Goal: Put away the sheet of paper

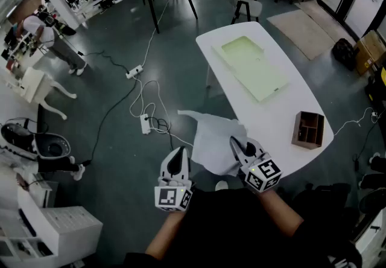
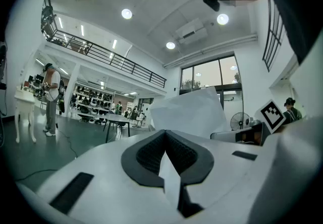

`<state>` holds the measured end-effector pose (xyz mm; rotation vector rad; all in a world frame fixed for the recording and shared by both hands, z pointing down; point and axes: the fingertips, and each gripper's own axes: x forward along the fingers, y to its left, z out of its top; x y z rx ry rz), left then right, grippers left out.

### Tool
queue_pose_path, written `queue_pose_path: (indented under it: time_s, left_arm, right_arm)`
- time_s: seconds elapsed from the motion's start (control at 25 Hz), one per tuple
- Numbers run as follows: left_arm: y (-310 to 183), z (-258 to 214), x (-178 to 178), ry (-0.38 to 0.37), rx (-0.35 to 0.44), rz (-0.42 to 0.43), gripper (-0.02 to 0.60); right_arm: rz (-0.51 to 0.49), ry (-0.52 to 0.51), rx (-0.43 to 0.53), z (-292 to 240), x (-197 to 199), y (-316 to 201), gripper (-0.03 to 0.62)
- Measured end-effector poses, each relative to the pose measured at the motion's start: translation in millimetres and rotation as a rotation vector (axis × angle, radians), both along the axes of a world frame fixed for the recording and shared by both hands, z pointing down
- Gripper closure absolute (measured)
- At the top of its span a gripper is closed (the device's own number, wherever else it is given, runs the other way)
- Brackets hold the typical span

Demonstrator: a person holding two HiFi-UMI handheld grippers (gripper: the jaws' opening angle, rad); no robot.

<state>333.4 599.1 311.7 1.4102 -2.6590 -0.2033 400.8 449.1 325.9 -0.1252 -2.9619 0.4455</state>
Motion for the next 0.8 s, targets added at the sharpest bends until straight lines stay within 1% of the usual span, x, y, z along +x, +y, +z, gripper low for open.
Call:
queue_pose_path:
  time_s: [0.24, 0.48, 0.68, 0.8]
  left_arm:
    - [-4.4, 1.6, 3.0, -0.021, 0.001, 0.007, 0.578]
    - [-1.5, 1.2, 9.3, -0.024, -0.014, 0.016, 0.578]
    - [15.2, 3.1, 0.1, -0.026, -0.029, -0.035, 0.578]
    - [22.5, 1.1, -5.9, -0.031, -0.041, -0.048, 0.578]
  right_arm:
    - [0.003, 0.003, 0.005, 9.4, 3.7, 4.0, 0.595]
    - [-0.022, -0.010, -0.048, 11.8, 13.3, 8.3, 0.595]
    - [-0.022, 0.000, -0.059, 20.2, 11.5, 6.6, 0.595]
    - [-0.023, 0.002, -0.079, 23.0, 7.5, 7.8, 0.595]
